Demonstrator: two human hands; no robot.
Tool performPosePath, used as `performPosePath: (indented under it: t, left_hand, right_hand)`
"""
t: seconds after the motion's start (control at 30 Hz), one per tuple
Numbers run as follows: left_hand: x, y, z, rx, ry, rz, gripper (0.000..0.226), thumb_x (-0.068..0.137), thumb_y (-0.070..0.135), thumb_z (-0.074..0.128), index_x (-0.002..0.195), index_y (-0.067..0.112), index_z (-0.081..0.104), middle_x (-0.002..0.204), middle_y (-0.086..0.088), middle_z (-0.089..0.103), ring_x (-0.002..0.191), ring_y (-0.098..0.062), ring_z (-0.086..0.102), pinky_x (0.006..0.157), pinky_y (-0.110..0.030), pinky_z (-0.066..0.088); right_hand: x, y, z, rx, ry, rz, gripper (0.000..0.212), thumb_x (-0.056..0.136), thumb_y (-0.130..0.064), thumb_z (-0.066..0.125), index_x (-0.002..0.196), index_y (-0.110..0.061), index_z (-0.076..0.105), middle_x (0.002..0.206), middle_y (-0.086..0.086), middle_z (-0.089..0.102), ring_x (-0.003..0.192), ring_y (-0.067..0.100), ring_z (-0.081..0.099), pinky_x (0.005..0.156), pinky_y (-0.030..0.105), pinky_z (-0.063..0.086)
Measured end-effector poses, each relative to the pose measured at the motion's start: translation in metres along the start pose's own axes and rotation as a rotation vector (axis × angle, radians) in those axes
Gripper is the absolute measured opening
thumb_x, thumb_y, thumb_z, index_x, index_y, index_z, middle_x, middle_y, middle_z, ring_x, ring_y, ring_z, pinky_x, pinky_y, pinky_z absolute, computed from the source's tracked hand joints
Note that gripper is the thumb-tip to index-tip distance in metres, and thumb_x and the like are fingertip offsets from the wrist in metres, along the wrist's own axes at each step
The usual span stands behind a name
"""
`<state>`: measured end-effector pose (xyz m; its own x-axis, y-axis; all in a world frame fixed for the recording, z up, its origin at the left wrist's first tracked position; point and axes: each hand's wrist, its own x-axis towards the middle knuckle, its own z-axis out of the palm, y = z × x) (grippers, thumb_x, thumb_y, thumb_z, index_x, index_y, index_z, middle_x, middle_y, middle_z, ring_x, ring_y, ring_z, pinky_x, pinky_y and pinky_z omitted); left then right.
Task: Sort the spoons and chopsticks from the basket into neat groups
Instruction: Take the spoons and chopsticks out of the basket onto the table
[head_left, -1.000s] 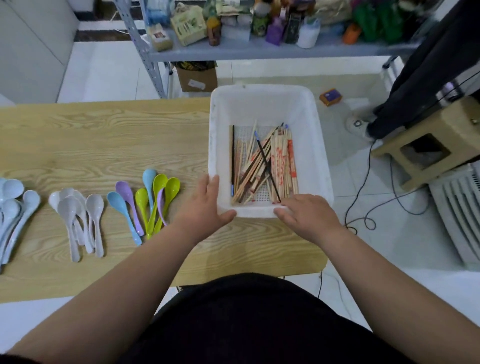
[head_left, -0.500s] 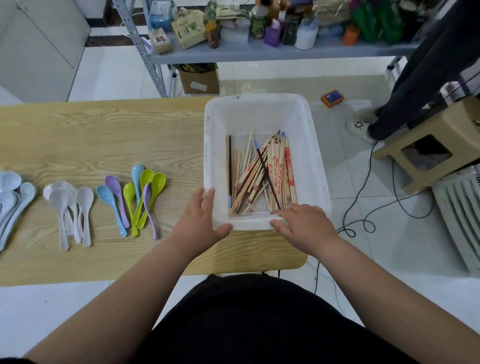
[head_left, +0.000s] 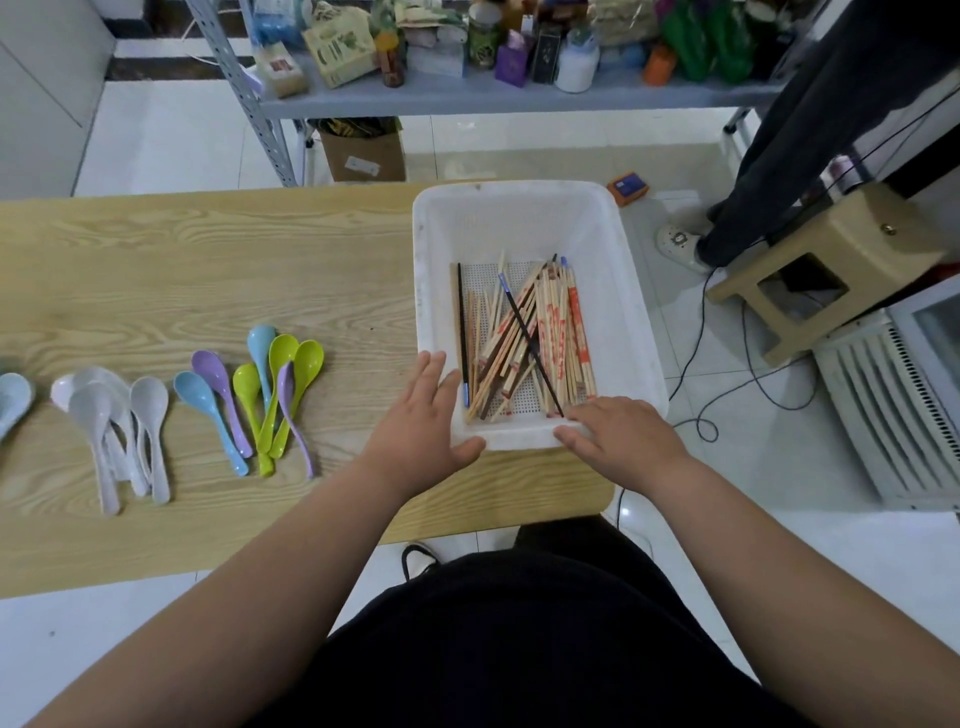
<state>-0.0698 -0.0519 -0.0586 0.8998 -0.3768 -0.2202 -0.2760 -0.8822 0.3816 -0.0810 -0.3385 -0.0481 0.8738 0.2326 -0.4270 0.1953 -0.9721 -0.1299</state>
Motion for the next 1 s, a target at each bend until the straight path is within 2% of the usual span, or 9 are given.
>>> performPosePath:
  t: [0.07,0.1,0.17,0.23,0.43,0.53,0.67,0.83,1.0]
  left_hand:
    - [0.001,0.003,-0.004,0.036,-0.009,0.017,0.092,0.089,0.059,0.056,0.158,0.007,0.021,0.168,-0.014,0.004,0.155,-0.028,-0.008,0.125,-0.038,0.002]
    - [0.002,0.007,-0.008,0.055,0.015,0.06,0.088,0.088,0.056,0.057,0.155,0.007,0.029,0.165,-0.016,0.016,0.155,-0.033,0.004,0.126,-0.043,0.008]
    - [0.016,0.016,-0.014,0.035,0.098,0.148,0.074,0.085,0.046,0.061,0.146,0.006,0.046,0.148,-0.016,0.045,0.14,-0.037,0.037,0.12,-0.049,0.028]
    - [0.039,0.027,-0.018,-0.063,0.108,0.084,0.061,0.088,0.034,0.063,0.142,0.007,0.05,0.137,-0.013,0.052,0.128,-0.035,0.047,0.113,-0.046,0.038]
    - [0.117,0.054,-0.006,-0.061,-0.165,-0.305,0.052,0.095,0.029,0.056,0.14,0.009,0.042,0.139,-0.015,0.046,0.125,-0.034,0.05,0.101,-0.044,0.046]
    - [0.142,0.063,0.011,-0.018,-0.2,-0.398,0.056,0.095,0.037,0.059,0.138,0.008,0.04,0.138,-0.018,0.045,0.125,-0.036,0.049,0.099,-0.044,0.045]
    - [0.164,0.072,0.032,0.079,-0.166,-0.491,0.075,0.094,0.049,0.06,0.146,0.004,0.03,0.149,-0.022,0.033,0.136,-0.041,0.036,0.113,-0.047,0.034]
    - [0.181,0.07,0.042,0.018,-0.171,-0.567,0.072,0.093,0.041,0.063,0.142,0.0,0.031,0.147,-0.025,0.033,0.135,-0.042,0.038,0.112,-0.046,0.033]
    - [0.19,0.073,0.042,0.11,-0.286,-0.615,0.074,0.099,0.044,0.052,0.147,-0.006,0.027,0.145,-0.029,0.035,0.133,-0.041,0.039,0.11,-0.045,0.036]
  right_hand:
    - [0.001,0.004,-0.002,0.043,0.052,-0.035,0.069,0.093,-0.071,0.02,0.126,-0.029,0.063,0.118,-0.005,0.066,0.11,0.019,0.058,0.092,0.04,0.047]
    - [0.003,0.007,-0.004,0.067,0.112,-0.061,0.064,0.095,-0.067,0.025,0.123,-0.026,0.065,0.116,-0.004,0.066,0.111,0.019,0.057,0.094,0.04,0.046]
    - [0.012,0.016,-0.009,0.073,0.252,-0.124,0.049,0.098,-0.052,0.04,0.121,-0.017,0.067,0.121,0.003,0.065,0.121,0.026,0.055,0.105,0.043,0.043]
    - [0.027,0.027,-0.018,0.002,0.307,-0.157,0.039,0.095,-0.032,0.055,0.127,-0.012,0.066,0.133,0.011,0.062,0.135,0.035,0.048,0.116,0.051,0.033]
    - [0.055,0.053,-0.037,-0.127,0.137,-0.248,0.048,0.092,-0.028,0.057,0.139,-0.016,0.058,0.152,0.013,0.046,0.147,0.031,0.033,0.124,0.045,0.011]
    - [0.057,0.055,-0.032,-0.098,0.153,-0.288,0.049,0.088,-0.025,0.06,0.135,-0.014,0.061,0.148,0.018,0.048,0.141,0.034,0.041,0.121,0.048,0.021]
    - [0.062,0.058,-0.027,-0.123,0.155,-0.313,0.049,0.088,-0.028,0.06,0.133,-0.012,0.062,0.146,0.02,0.051,0.139,0.036,0.043,0.117,0.049,0.028]
    - [0.065,0.059,-0.024,-0.13,0.121,-0.353,0.049,0.089,-0.031,0.054,0.133,-0.011,0.061,0.149,0.019,0.047,0.142,0.037,0.038,0.118,0.048,0.024]
    - [0.065,0.06,-0.026,-0.118,0.17,-0.374,0.051,0.086,-0.033,0.039,0.119,-0.01,0.069,0.136,0.019,0.059,0.131,0.037,0.051,0.111,0.048,0.036]
